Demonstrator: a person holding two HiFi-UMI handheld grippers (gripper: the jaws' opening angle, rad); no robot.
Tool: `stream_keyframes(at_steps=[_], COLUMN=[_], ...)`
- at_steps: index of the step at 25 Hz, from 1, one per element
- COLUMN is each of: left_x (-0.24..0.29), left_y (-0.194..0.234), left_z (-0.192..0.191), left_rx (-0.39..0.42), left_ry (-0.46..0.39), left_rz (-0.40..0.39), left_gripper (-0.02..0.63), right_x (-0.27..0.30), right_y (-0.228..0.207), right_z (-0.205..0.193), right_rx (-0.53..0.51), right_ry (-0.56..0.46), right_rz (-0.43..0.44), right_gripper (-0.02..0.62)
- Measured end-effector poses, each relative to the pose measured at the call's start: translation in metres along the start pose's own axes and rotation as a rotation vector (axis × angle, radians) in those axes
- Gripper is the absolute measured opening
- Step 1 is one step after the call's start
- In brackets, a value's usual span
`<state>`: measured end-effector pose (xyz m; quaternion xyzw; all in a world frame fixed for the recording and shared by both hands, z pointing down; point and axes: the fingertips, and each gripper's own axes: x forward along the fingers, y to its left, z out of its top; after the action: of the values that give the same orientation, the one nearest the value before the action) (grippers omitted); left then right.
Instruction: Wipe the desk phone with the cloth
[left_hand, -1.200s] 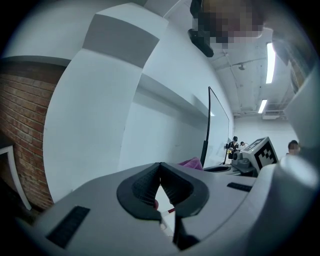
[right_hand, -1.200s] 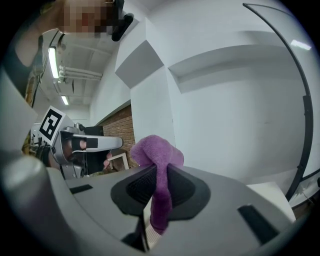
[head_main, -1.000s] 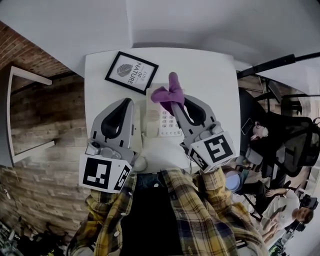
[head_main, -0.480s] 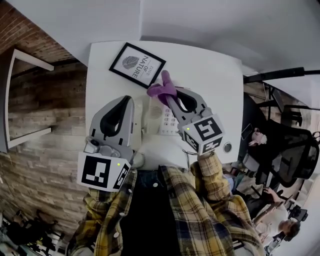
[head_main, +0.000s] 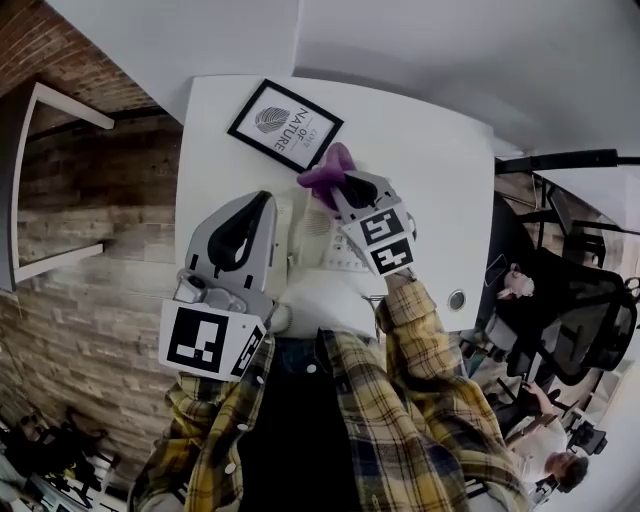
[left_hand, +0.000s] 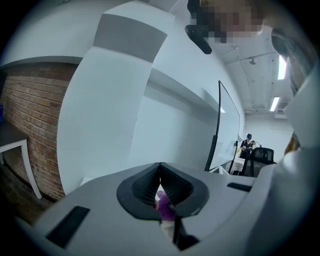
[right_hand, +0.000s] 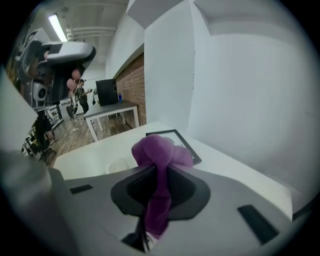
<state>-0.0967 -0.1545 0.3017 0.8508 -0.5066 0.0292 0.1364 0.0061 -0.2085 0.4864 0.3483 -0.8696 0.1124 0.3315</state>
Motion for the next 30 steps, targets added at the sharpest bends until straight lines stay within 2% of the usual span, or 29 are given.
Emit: stream_keyframes(at_steps=[3, 7, 14, 23, 30], left_x=[0.001, -0.001, -0.004, -0.010, -0.016], left_y=[-0.001, 0.001, -0.002, -0.007, -0.010], left_z=[-0.001, -0.005, -0.004, -0.001, 0.001], left_rx=[-0.001, -0.011, -0.014, -0.015, -0.010], left_ry=[0.006, 0.014, 0.011, -0.002, -0.012], left_rz=[-0.006, -0.004, -0.004, 0.000, 0.000], left_gripper=[0.014, 0.014, 0.014, 0.014, 0.014], right_x=[0.009, 0.018, 0.013, 0.000, -0.008], right_y=[0.000, 0.005, 0.017, 0.039, 0.076], right_z=[-0.007, -0.011, -0.018, -0.026, -0.049], right_rx=[-0.026, -0.114, 0.033, 0.043, 0.085], right_ry=[0.038, 0.103, 0.135, 0.112, 0.130], right_rz=[-0.012, -0.014, 0.076, 0.120, 0.204], right_gripper=[0.060, 0.060, 0.060, 0.060, 0.060])
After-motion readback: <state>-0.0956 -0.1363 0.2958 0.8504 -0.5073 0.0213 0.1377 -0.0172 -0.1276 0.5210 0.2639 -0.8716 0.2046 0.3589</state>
